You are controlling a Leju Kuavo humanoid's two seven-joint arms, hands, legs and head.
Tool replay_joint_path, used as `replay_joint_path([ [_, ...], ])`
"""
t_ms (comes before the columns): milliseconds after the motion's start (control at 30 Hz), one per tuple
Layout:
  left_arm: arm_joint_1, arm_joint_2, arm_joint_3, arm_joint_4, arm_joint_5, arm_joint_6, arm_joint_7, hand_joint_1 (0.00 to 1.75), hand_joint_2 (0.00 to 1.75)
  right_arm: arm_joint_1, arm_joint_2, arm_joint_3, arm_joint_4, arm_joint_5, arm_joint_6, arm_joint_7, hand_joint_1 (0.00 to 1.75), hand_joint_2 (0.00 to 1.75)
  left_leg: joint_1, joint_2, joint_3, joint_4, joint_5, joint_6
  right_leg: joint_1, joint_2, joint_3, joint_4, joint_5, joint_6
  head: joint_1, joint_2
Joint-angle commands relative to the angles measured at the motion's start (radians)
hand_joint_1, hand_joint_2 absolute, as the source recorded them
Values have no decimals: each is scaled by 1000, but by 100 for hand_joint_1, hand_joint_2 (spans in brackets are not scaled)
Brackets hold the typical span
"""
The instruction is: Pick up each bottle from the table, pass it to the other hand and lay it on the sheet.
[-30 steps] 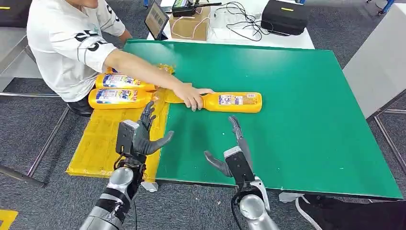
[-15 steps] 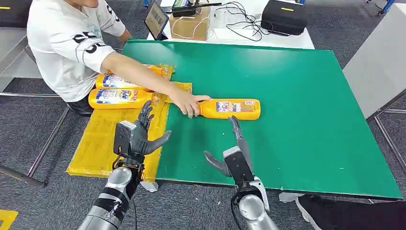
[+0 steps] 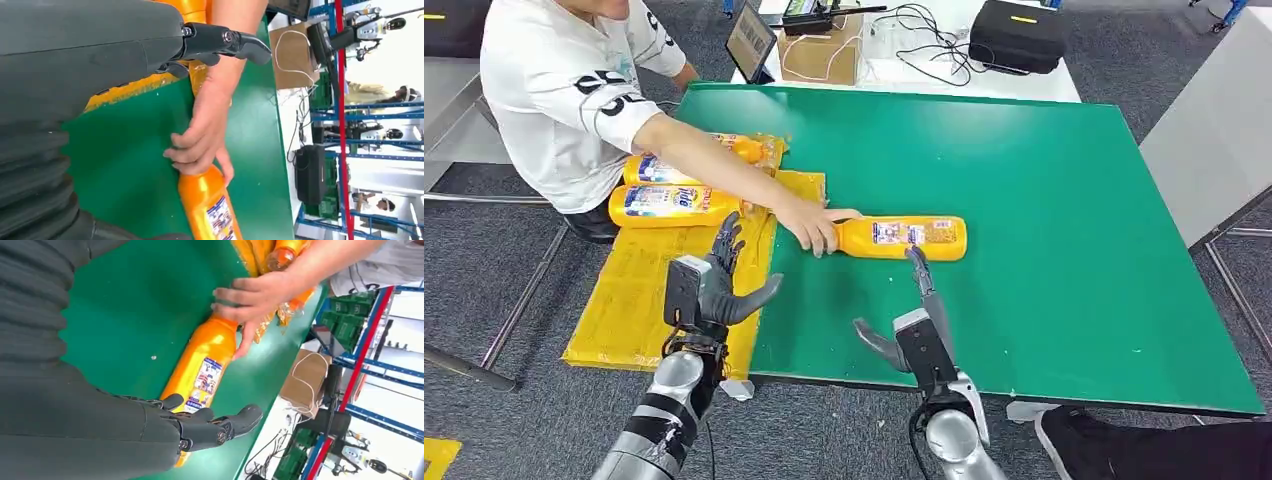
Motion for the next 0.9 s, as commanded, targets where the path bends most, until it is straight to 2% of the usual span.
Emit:
replay_joint_path([
  [33,-25,-5,-4,61,-9,1,1,0,175,-11,-23,-2,12,-3,-3,5,0,175,1,0,4,0,-2,-1,1,-1,5,0,-2,-1,0,0],
  [333,-14,-21,-61,47,-60,67,-20,0,175,32,-31,-3,-26,14,-16,14,0,175,1,-2,4,0,-1,-1,1,-3,5,0,-2,-1,0,0],
  [467,-27,-22,-93,59,-67,75,-31,0,175,2,-50,12,5,68,-11,26,0,175,0,-1,3,-1,-1,0,0,-1,3,0,-1,-1,0,0],
  [500,-34,-23,-98,66,-56,69,-31,0,0,1,-44,0,10,55,-7,14,0,175,1,0,6,0,-3,-1,1,-1,6,0,-3,-1,0,0],
  [633,-33,-11,-106,73,-79,114,-33,0,0,12,-24,-29,5,10,-4,-4,0,175,0,-2,4,0,-1,-1,0,-2,4,0,-2,-1,0,0],
  [667,-31,-9,-103,70,-74,109,-31,0,0,13,-20,-33,3,1,-2,-7,0,0,0,0,3,0,-1,-1,0,-1,3,-1,-1,-1,0,0],
  [700,-28,-5,-102,67,-72,103,-30,0,175,9,-18,-34,10,-13,10,-5,0,0,0,0,5,0,-2,-1,0,-1,5,0,-2,-2,0,0],
  [733,-25,-4,-98,60,-66,99,-32,0,175,4,-17,-33,20,-13,11,-4,0,0,0,0,4,0,-2,-1,0,-1,4,0,-2,-1,0,0],
  [767,-20,-4,-96,48,-54,84,-42,0,175,-4,-17,-30,34,-13,14,-4,0,175,0,0,3,-1,-1,-1,0,-1,3,-1,-1,-1,0,0],
  [800,-13,-6,-88,30,-42,79,-58,0,0,-16,-18,-25,54,-5,9,2,0,175,0,0,6,-1,-3,-1,1,-1,6,0,-3,-2,0,0],
  [867,-5,-11,-77,5,-32,86,-76,0,0,-28,-12,-20,78,5,-1,7,0,175,0,2,4,-1,-1,-1,0,1,3,-1,-1,-1,0,0],
  [900,3,-12,-73,-7,-32,94,-55,0,175,-35,-6,-23,109,19,-23,17,0,175,0,2,6,0,-3,-1,1,1,6,0,-2,-2,0,0],
])
